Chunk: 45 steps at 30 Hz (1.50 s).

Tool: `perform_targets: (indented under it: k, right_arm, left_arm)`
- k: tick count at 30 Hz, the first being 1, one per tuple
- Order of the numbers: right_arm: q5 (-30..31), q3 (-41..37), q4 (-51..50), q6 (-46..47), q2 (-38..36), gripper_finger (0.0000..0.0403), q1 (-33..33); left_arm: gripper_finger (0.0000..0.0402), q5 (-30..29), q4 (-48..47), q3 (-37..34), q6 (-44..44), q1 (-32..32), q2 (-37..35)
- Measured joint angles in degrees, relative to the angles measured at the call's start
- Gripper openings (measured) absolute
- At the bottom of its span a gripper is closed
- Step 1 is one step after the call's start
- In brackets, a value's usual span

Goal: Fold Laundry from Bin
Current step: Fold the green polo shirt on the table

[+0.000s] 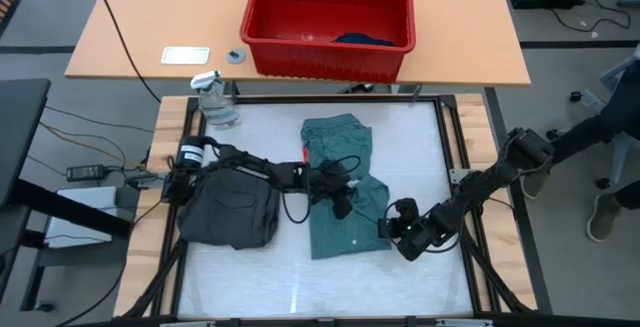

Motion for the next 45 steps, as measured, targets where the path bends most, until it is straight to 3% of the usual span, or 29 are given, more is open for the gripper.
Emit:
perform_targets:
  k: [5, 11, 16, 24, 32, 41, 45]
  right_arm:
    - [-4.13, 2.16, -4.05, -0.18, -0.79, 0.0003, 0.0]
    - [-8.81, 9.14, -22.8, -1.42, -0.66, 0.0002, 0.56]
    - [-10.85, 9.49, -23.18, -3.28, -0.9, 0.0021, 1.31]
    - [-7.76, 9.64, -23.47, -1.11, -6.22, 0.0117, 3.49]
    - [0.87, 9.38, -38.41, -3.27, -13.2, 0.0125, 0.32]
    - [0.89, 3.76, -22.69, -31.12, -19.5, 0.0119, -10.37]
    - [-8.03, -3.07, -7.03, -44.13, -20.13, 0.0111, -15.98]
  left_arm:
    - [0.0014, -1.38, 2.42, 0.0, 1.35, -0.15, -1.33]
    - [0.0021, -2.5, 1.62, 0.09, -1.08, -0.89, -0.57]
    - [0.0053, -2.74, 4.35, -0.04, 0.67, -0.3, -0.36]
    - [0.0129, -0.09, 9.7, 0.04, 3.16, 2.91, -1.42]
    - [0.0153, 10.82, -9.3, 0.07, 1.35, 4.67, -8.05]
    - [0.0138, 17.37, -28.83, -1.61, 6.0, 7.4, -17.89]
    - [0.0127, 30.94, -24.06, -6.58, 2.98, 6.56, -16.26]
